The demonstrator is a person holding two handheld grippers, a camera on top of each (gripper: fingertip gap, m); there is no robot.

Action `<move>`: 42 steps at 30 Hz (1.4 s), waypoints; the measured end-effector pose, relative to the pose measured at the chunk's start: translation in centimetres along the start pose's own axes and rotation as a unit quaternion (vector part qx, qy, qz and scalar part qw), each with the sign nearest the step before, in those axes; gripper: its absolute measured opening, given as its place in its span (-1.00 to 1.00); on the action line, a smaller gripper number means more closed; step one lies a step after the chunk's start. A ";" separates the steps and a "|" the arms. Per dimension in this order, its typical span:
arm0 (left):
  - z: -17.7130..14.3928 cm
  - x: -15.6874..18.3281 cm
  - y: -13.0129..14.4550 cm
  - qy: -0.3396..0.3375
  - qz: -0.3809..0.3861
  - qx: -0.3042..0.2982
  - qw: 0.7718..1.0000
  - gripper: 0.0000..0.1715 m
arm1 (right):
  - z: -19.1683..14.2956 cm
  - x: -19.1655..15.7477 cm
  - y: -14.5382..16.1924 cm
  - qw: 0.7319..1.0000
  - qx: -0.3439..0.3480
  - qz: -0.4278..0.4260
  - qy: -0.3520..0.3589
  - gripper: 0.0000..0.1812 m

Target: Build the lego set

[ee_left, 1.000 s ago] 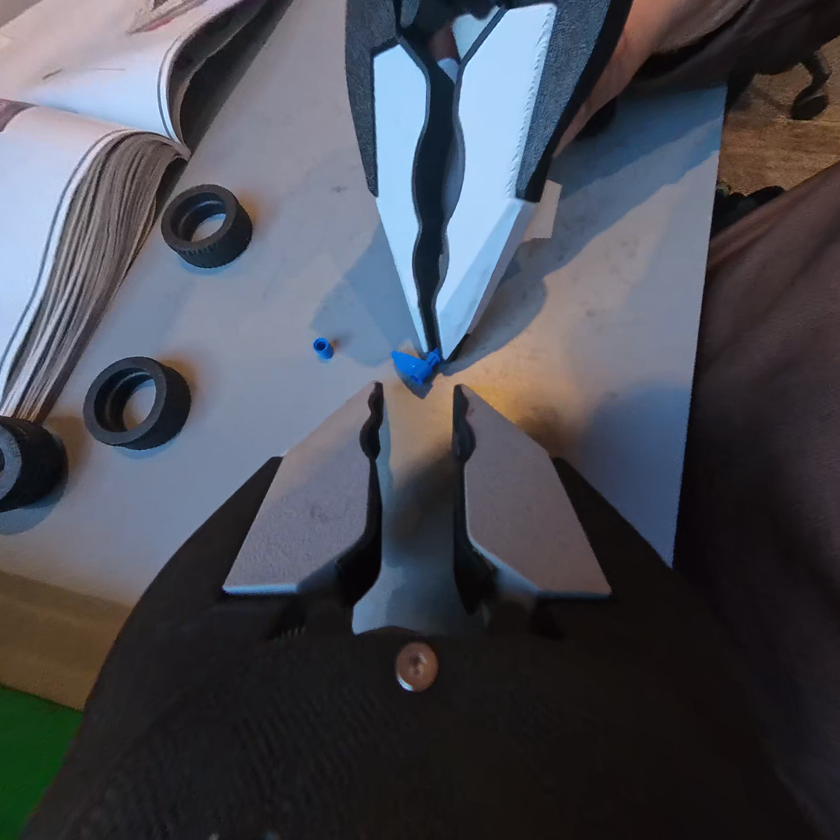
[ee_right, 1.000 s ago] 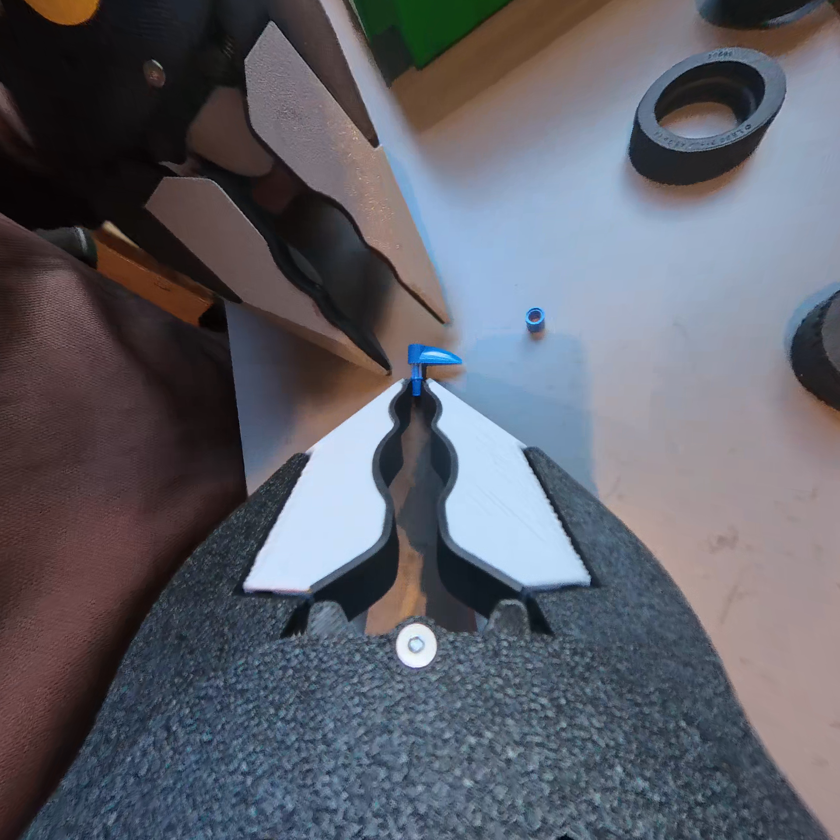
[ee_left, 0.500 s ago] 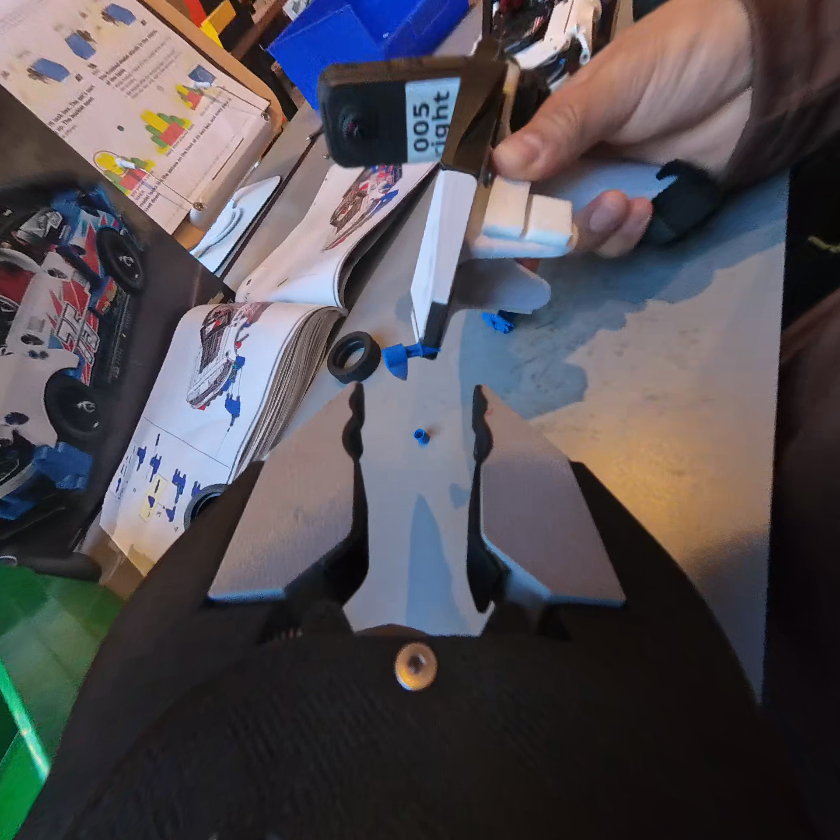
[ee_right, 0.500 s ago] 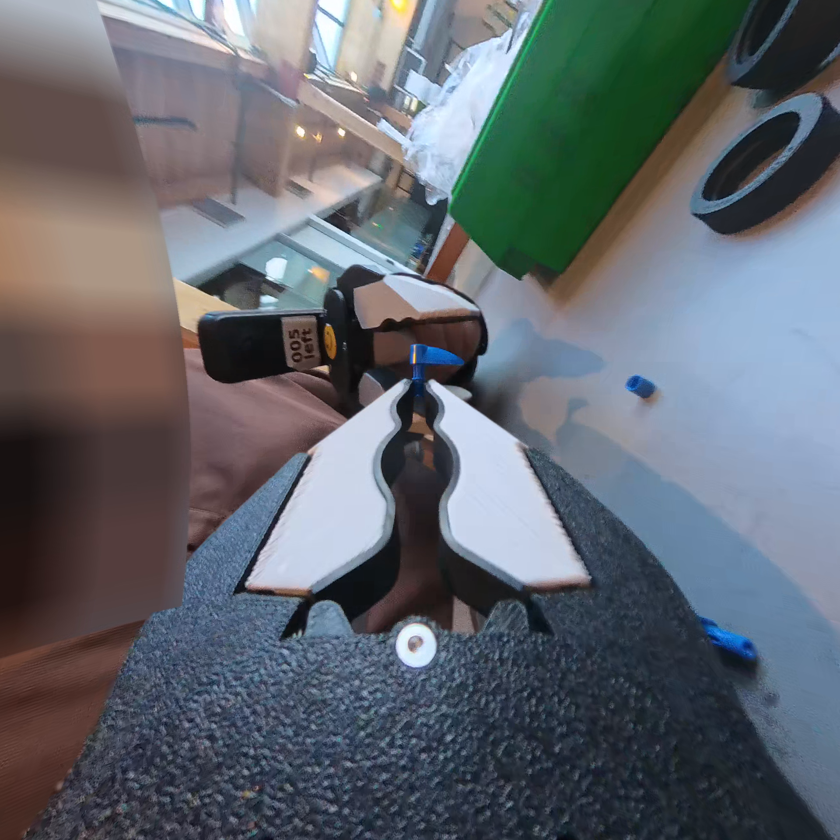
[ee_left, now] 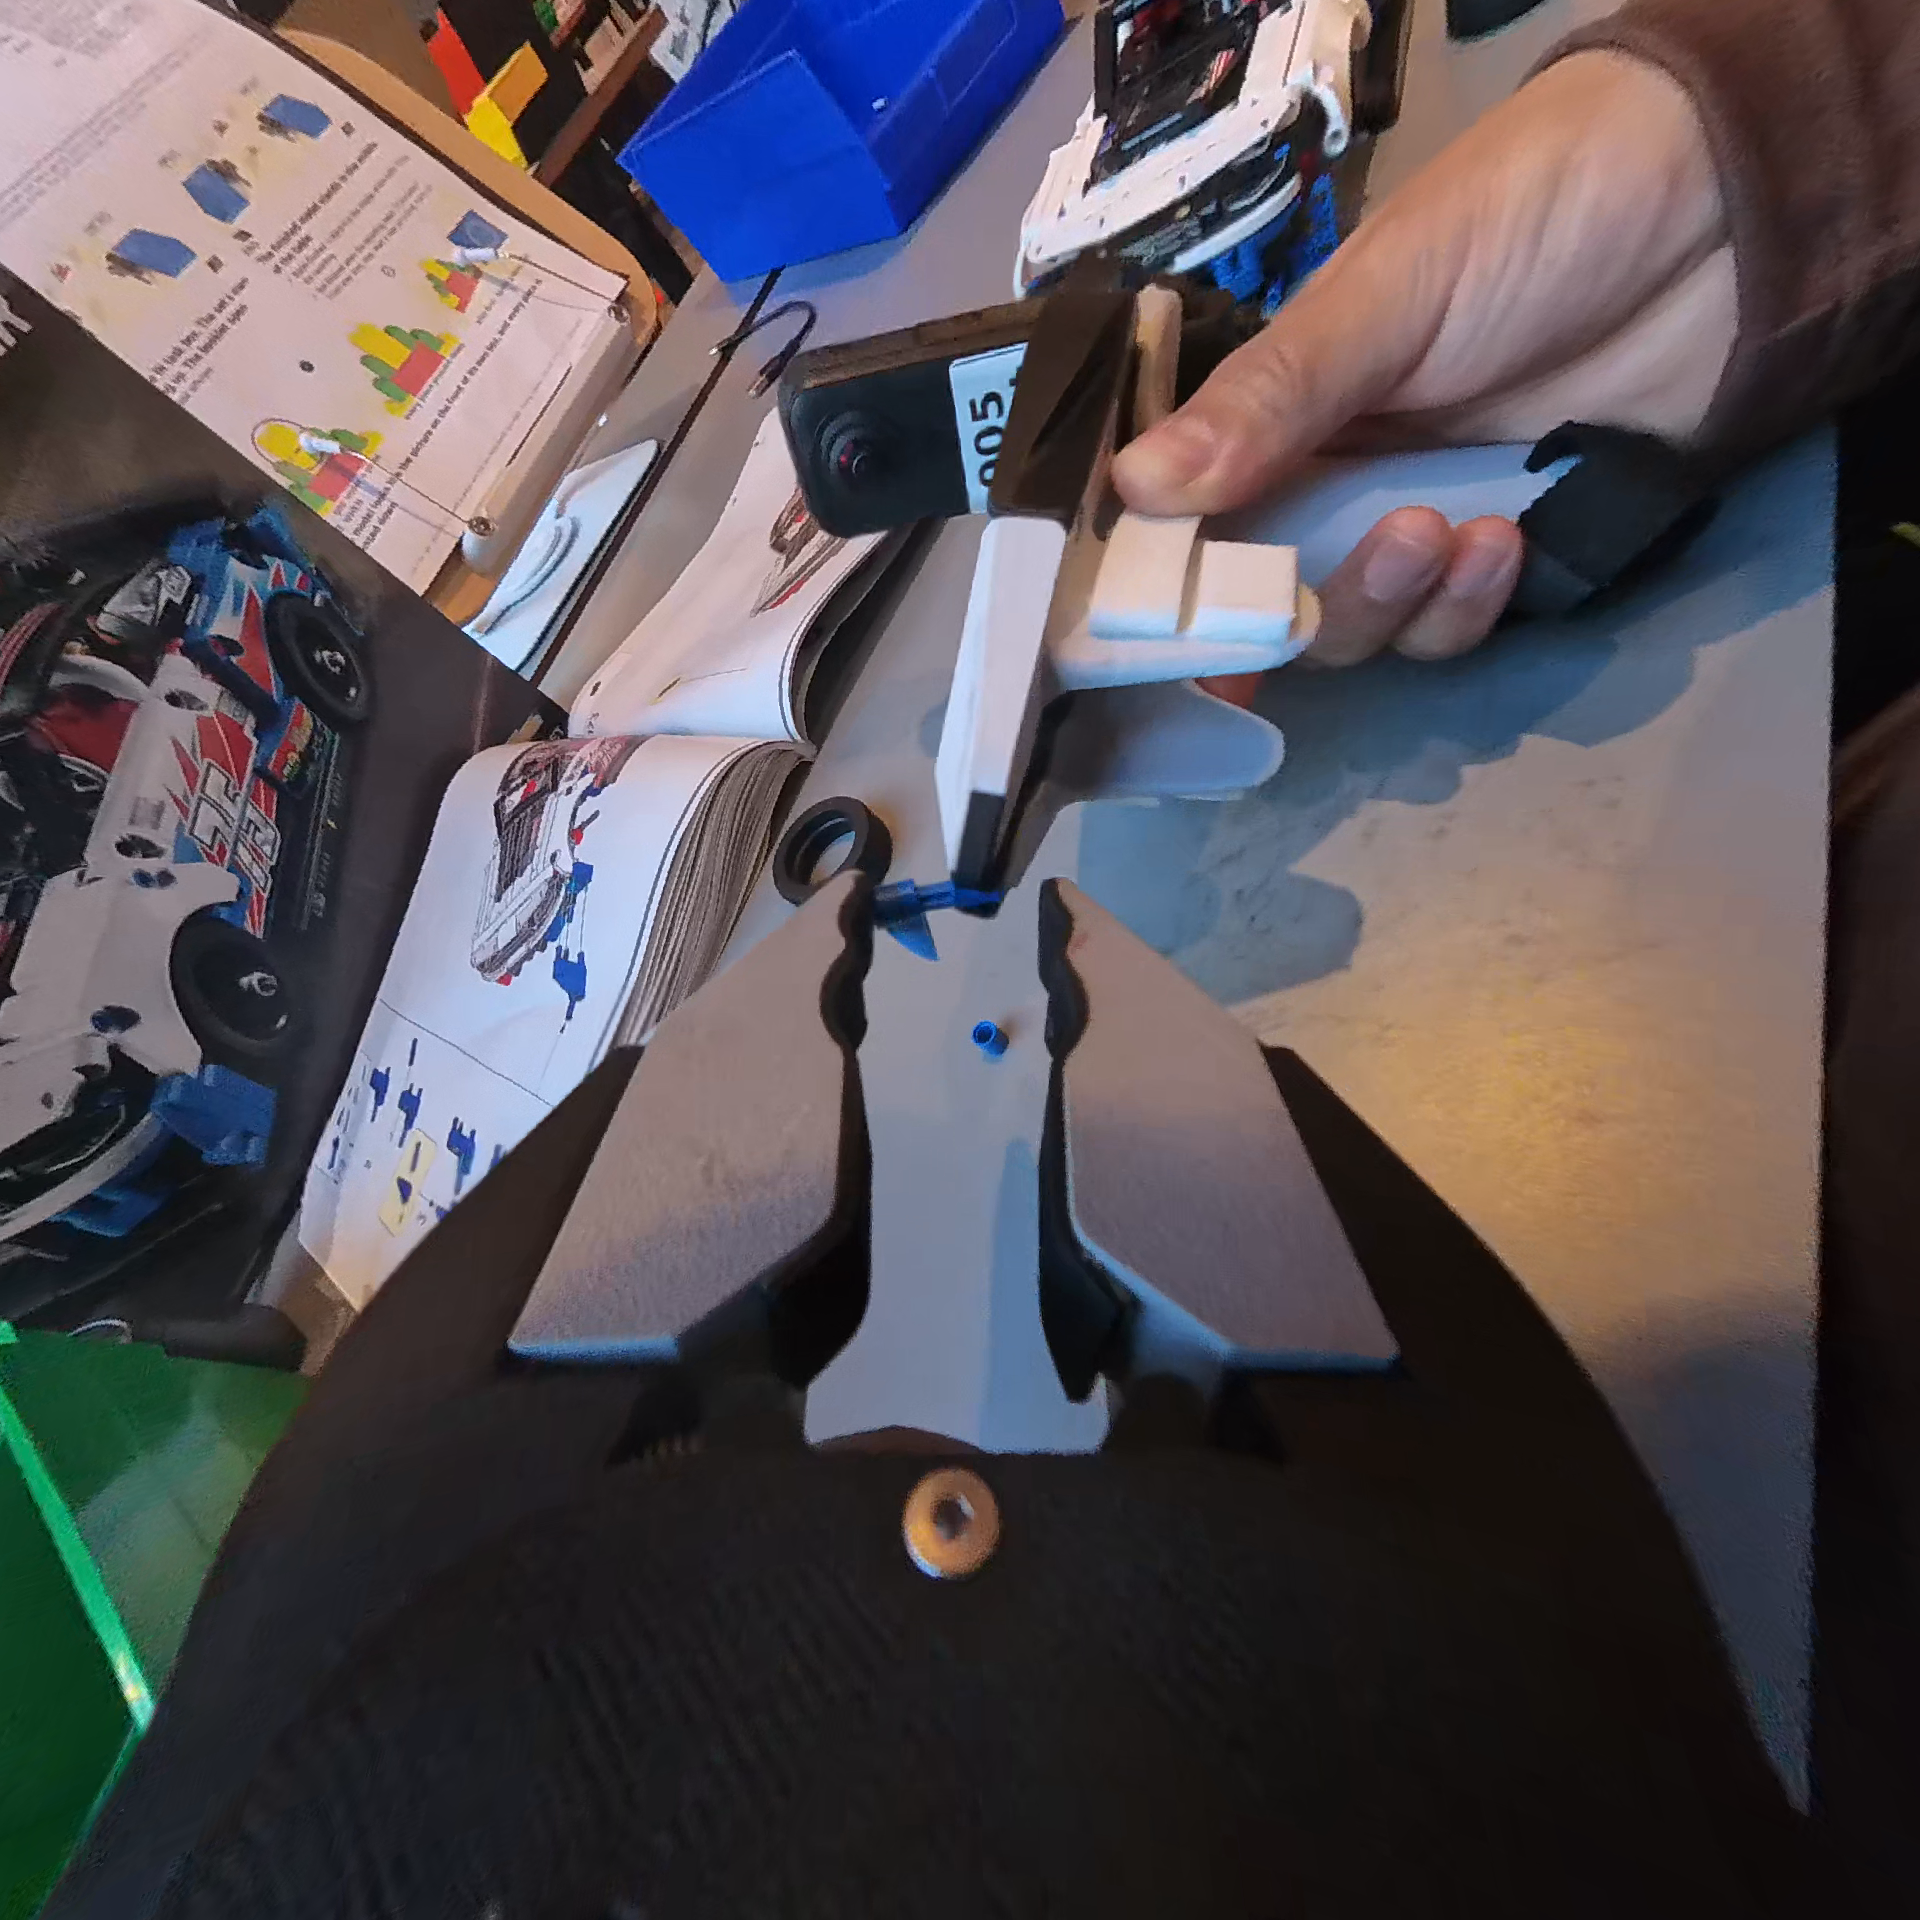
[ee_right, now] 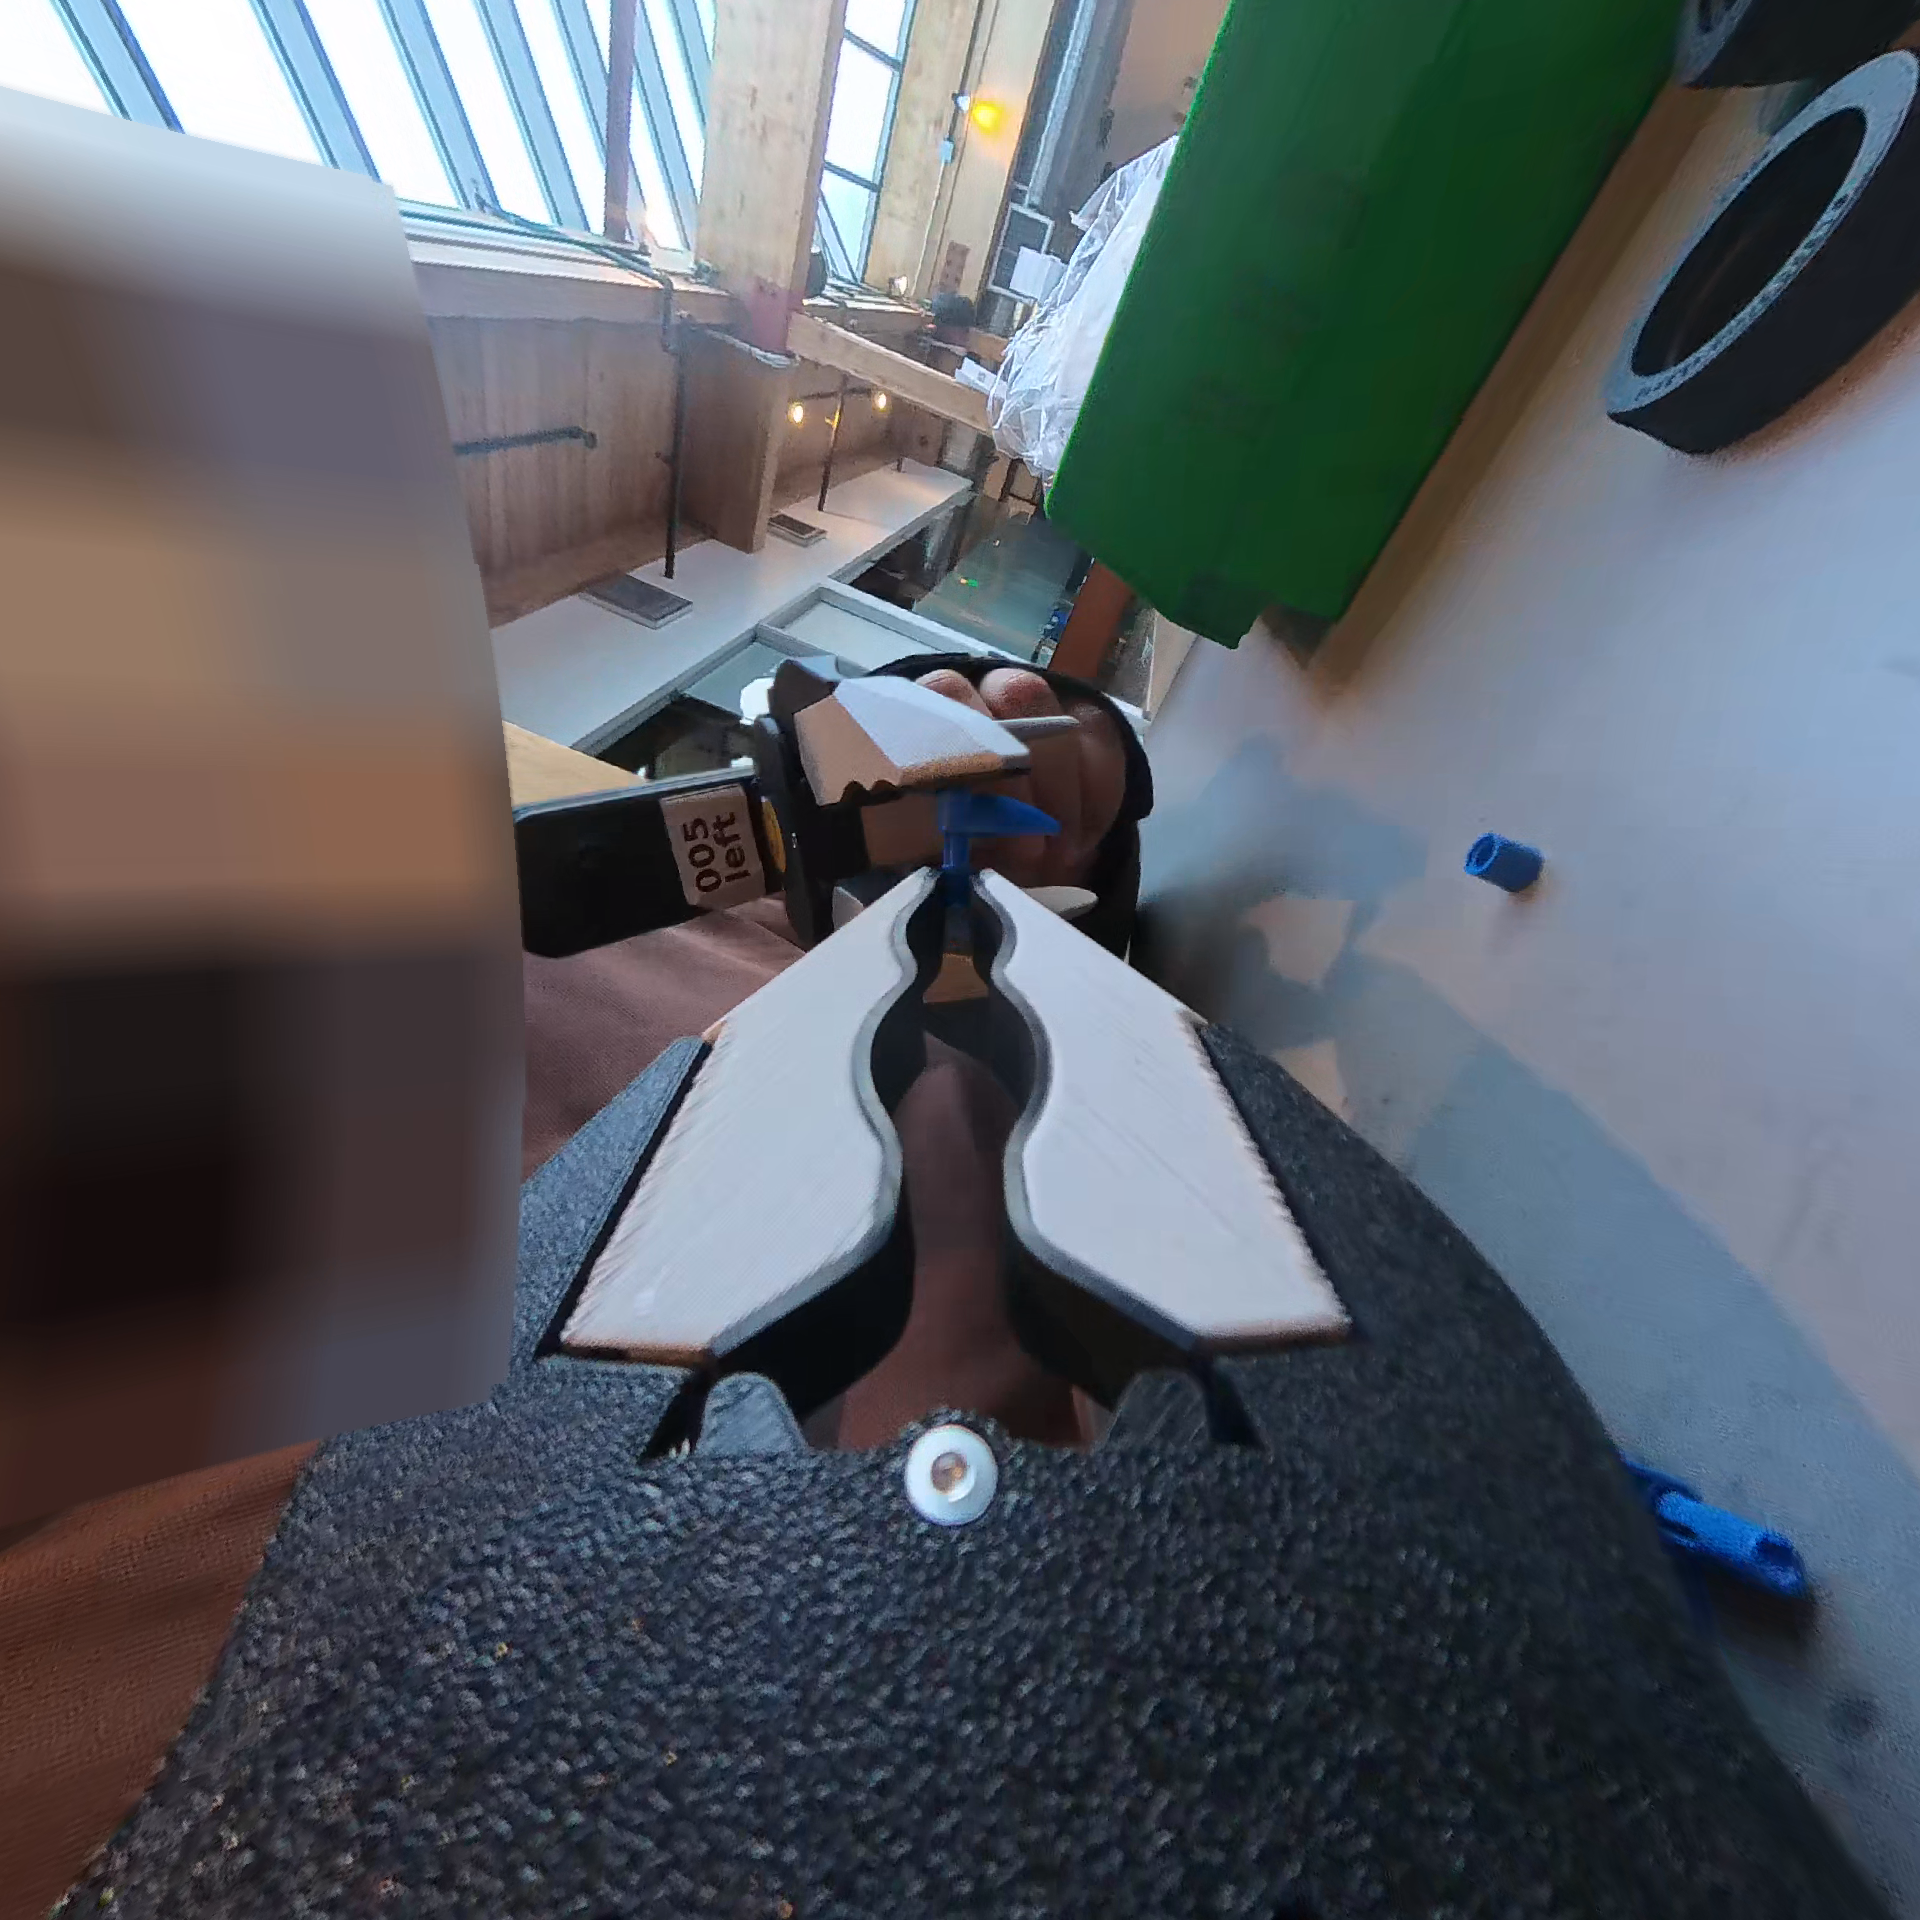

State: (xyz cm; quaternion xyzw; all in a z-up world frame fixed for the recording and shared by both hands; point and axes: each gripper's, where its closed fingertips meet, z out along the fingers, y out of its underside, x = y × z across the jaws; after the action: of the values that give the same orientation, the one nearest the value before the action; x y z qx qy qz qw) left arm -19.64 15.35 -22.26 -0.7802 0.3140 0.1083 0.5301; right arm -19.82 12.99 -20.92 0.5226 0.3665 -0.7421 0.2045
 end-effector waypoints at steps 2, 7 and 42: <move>0.1 -0.1 0.2 -0.001 0.005 -0.003 1.000 -0.72 | 0.1 0.2 0.1 1.000 -0.003 0.001 0.004 -0.96; 0.1 0.3 0.7 0.007 0.007 -0.009 1.000 -0.74 | 0.2 0.7 0.4 1.000 -0.013 -0.003 0.021 -0.97; 0.1 2.1 3.6 0.019 0.026 -0.004 0.999 -0.77 | 0.5 3.8 1.7 0.954 -0.152 -0.173 0.192 -1.00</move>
State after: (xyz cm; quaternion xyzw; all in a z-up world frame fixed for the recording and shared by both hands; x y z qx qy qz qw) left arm -20.12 13.77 -26.09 -0.7759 0.3440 0.1082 0.5176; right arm -20.36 11.83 -24.96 0.5463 0.5923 -0.5874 0.0754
